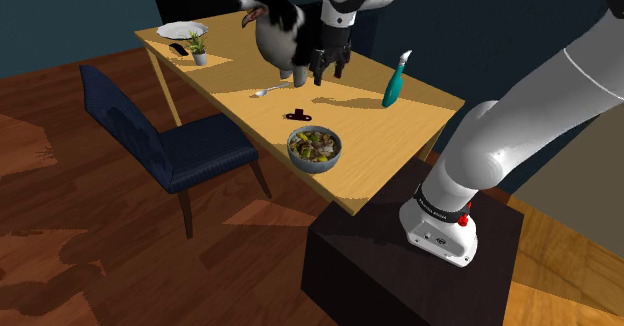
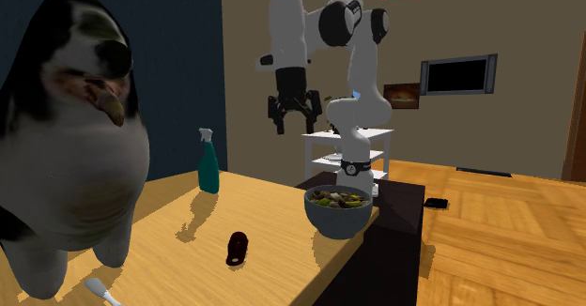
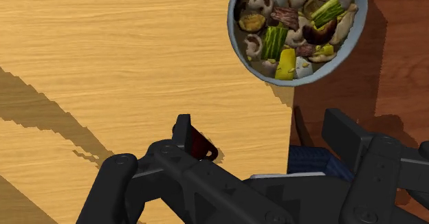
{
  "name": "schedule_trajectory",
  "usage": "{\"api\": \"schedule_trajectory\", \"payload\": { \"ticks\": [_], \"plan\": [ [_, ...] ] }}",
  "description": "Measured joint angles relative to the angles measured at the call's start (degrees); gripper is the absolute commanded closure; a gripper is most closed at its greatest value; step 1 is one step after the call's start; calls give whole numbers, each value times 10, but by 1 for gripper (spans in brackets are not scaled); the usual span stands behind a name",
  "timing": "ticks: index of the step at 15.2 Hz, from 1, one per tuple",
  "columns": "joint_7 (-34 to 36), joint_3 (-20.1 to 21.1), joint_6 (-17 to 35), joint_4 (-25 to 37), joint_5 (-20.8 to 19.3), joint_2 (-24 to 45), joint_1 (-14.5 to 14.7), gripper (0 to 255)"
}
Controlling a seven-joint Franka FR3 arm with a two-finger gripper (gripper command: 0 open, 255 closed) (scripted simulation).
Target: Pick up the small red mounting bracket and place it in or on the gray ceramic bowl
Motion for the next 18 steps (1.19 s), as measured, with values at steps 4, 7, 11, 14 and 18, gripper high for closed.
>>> {"api": "schedule_trajectory", "payload": {
  "ticks": [4, 7, 11, 14, 18],
  "plan": [
    [-32, -11, 58, 25, -1, 85, 0, 0],
    [-51, -15, 93, 58, 2, 153, 1, 0],
    [-78, -18, 126, 109, 7, 239, -2, 0],
    [-95, -16, 150, 159, 13, 313, -5, 0],
    [-110, -11, 175, 221, 17, 401, -9, 0]
  ]
}}
